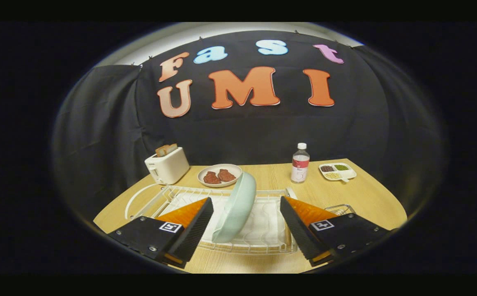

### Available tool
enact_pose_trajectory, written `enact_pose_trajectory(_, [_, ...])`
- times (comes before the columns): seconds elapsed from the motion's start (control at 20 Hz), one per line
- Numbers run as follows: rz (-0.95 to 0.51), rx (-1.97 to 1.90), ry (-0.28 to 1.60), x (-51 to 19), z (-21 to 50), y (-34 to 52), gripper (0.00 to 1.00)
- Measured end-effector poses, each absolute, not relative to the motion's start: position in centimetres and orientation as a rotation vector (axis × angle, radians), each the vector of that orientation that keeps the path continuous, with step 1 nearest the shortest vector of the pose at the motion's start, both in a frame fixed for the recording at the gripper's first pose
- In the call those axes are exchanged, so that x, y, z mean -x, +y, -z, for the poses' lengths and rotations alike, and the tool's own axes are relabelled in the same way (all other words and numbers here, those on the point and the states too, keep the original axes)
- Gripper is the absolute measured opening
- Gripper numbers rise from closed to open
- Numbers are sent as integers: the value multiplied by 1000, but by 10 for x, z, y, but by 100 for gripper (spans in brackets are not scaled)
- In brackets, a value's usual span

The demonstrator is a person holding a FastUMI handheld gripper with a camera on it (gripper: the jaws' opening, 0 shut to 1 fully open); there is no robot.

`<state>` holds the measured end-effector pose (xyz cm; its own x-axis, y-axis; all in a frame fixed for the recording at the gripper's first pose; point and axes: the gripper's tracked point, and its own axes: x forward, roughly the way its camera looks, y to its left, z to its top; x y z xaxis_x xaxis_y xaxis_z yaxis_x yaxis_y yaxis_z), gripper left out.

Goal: Take the plate from the dish rack, then take the spoon from the basket and place it into the plate.

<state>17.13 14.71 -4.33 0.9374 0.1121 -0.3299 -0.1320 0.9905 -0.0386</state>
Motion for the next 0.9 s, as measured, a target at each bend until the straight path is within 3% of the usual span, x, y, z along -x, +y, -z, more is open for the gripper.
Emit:
enact_pose_trajectory(0.1, [-109,51,385,-183,49,148,95])
enact_pose_trajectory(0.25, [-114,-27,483,-191,62,158,76])
enact_pose_trajectory(0.5, [-84,-58,593,-193,81,168,56])
enact_pose_trajectory(0.65, [-38,-58,612,-195,86,169,38])
enact_pose_trajectory(0.9, [41,22,624,-195,81,164,29])
